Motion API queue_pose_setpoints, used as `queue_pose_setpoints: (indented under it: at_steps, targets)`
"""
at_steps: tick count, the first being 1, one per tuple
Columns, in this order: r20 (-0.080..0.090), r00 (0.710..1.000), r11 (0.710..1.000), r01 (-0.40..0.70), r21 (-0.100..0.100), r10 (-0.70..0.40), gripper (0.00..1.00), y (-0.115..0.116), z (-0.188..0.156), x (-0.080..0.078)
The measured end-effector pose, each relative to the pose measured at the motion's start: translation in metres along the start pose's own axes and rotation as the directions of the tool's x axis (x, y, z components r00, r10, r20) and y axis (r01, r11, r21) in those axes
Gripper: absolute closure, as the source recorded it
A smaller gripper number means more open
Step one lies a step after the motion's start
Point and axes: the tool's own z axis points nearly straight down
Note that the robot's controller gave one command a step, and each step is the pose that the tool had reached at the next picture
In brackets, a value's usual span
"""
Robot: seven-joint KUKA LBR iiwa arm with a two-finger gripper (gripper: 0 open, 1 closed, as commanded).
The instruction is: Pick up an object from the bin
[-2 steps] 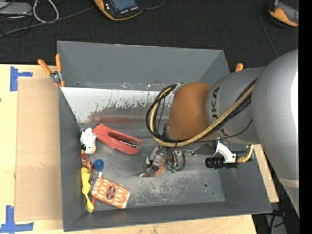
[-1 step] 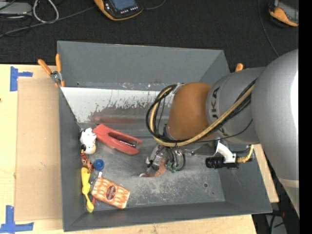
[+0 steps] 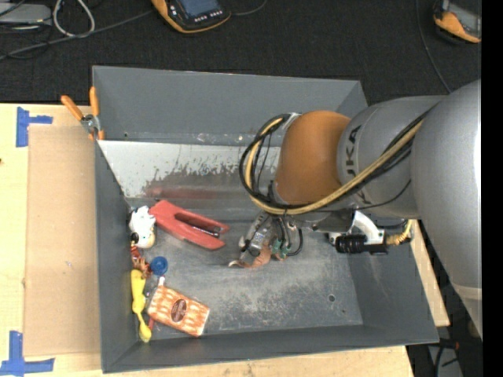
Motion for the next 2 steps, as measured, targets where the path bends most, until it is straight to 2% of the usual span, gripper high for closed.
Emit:
queue_pose_setpoints:
  at_steps: [1, 2]
  targets:
    - [-0.003, 1.000, 1.000, 0.018, 0.002, -0.018, 1.00, -0.0230, -0.0130, -0.0080]
    - [-0.001, 1.000, 1.000, -0.002, 0.000, 0.002, 1.00, -0.0191, -0.0200, -0.0033]
